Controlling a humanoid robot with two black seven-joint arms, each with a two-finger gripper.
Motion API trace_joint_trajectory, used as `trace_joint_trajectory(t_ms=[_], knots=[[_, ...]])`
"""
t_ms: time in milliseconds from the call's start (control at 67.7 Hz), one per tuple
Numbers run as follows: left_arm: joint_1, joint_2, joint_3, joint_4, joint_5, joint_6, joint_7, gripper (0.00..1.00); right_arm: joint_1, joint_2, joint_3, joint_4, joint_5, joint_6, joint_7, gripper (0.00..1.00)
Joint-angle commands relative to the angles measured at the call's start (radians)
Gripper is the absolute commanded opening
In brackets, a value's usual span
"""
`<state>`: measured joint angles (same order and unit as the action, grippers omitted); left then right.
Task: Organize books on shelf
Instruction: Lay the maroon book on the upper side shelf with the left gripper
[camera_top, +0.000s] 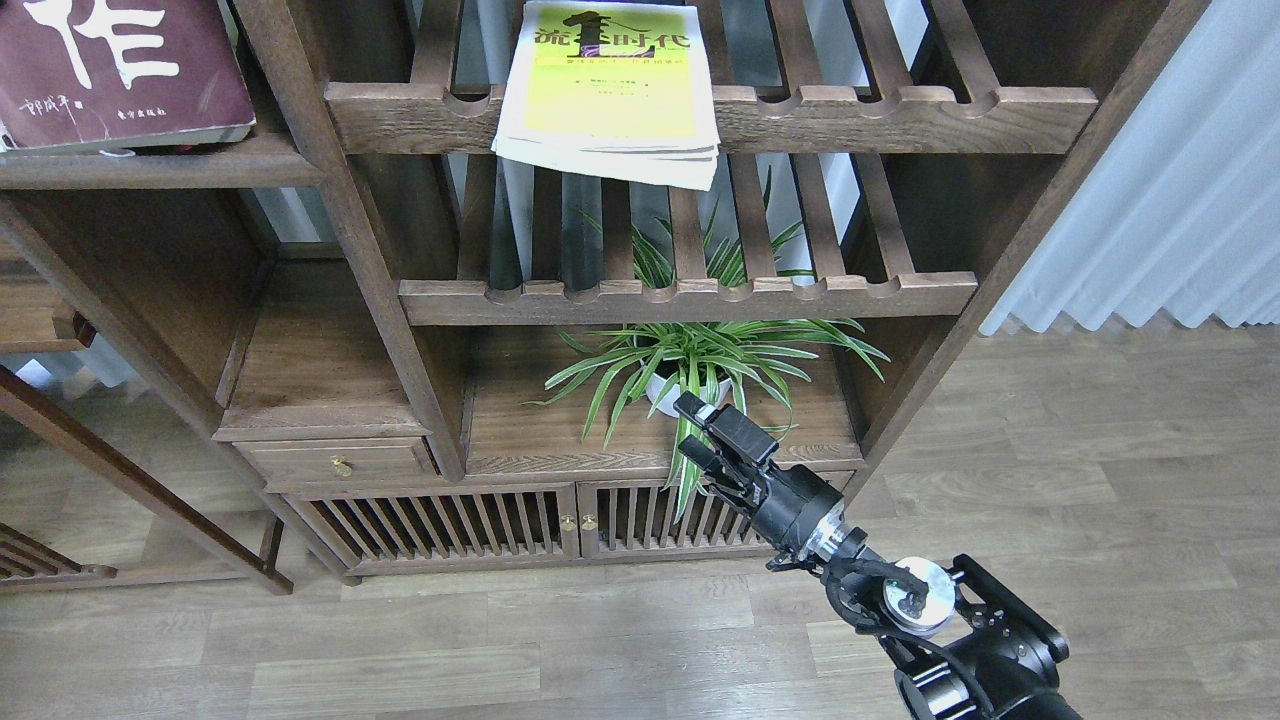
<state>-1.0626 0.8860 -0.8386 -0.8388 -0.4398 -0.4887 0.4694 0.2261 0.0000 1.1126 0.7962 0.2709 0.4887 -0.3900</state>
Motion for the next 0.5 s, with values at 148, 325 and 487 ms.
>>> trace_joint_trajectory(t_ms=[148, 325, 487], knots=[[-0.04, -0.013, 0.0, 0.046, 0.001, 0.0, 0.001, 0.01, 0.004, 0.0, 0.001, 0.0, 0.001, 0.0, 0.0, 0.95], [-0.062, -0.025, 0.0, 0.107, 0.001, 0.0, 0.0, 0.01, 0.004, 0.0, 0.003, 0.0, 0.002, 0.0, -0.001, 0.96], [-0.069, -0.045, 0.003, 0.159, 0.001, 0.0, 0.002, 0.01, 0.006, 0.0, 0.003, 0.0, 0.002, 0.0, 0.0, 0.96]])
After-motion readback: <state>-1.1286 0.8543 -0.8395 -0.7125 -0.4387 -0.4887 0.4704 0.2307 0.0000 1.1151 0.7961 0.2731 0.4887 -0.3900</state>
